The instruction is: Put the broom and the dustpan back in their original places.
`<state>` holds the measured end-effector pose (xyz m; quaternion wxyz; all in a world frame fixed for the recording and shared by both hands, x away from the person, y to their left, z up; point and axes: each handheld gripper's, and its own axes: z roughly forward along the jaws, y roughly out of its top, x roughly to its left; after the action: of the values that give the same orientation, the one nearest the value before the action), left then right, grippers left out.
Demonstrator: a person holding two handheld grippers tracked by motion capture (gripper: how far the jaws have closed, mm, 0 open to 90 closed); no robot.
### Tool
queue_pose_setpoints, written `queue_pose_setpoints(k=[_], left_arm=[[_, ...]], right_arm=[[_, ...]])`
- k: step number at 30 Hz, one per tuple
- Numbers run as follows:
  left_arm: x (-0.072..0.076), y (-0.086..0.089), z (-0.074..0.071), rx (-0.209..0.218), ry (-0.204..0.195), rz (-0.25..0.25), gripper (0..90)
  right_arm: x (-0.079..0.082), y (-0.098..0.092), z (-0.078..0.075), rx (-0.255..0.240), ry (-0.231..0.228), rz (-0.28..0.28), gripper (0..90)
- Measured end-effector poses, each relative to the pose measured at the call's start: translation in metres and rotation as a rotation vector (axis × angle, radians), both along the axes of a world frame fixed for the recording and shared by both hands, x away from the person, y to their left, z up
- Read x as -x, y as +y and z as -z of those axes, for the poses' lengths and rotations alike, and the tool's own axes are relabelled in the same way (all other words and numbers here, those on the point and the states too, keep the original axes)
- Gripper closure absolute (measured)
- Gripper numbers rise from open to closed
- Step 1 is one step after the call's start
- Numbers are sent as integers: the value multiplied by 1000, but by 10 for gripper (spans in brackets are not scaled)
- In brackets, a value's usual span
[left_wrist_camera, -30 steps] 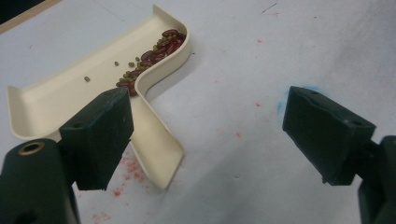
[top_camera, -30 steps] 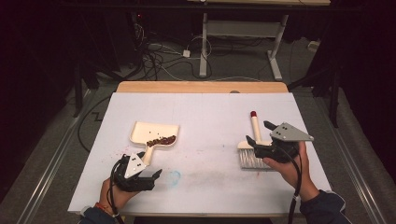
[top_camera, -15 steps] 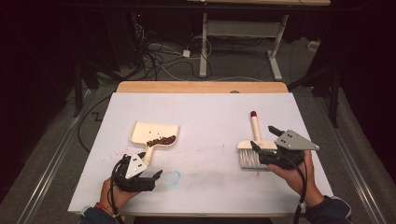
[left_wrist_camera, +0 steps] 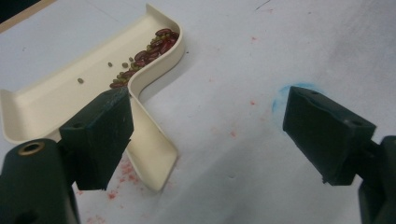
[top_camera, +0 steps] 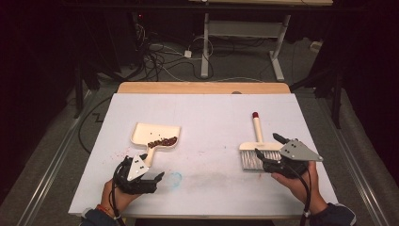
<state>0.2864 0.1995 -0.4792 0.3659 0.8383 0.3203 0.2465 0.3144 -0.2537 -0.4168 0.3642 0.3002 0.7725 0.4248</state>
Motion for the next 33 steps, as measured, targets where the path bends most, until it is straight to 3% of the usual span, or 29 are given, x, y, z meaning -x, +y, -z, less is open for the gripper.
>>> queue_pose_setpoints(k=[9,16,21,33], left_arm=[[0,-2,1,-4,15,0,160],[0,-4,1,-18,2,12,161],[0,-5,3,-8,16,11,160],[0,-8,3,-14,11,18,160]], right_arm=[[7,-7,15,26,17,1,233],[10,-11,28,55,35,-4,232],[12,-17,36,38,52,-20,232],[13,-20,61,63,129,-44,246]])
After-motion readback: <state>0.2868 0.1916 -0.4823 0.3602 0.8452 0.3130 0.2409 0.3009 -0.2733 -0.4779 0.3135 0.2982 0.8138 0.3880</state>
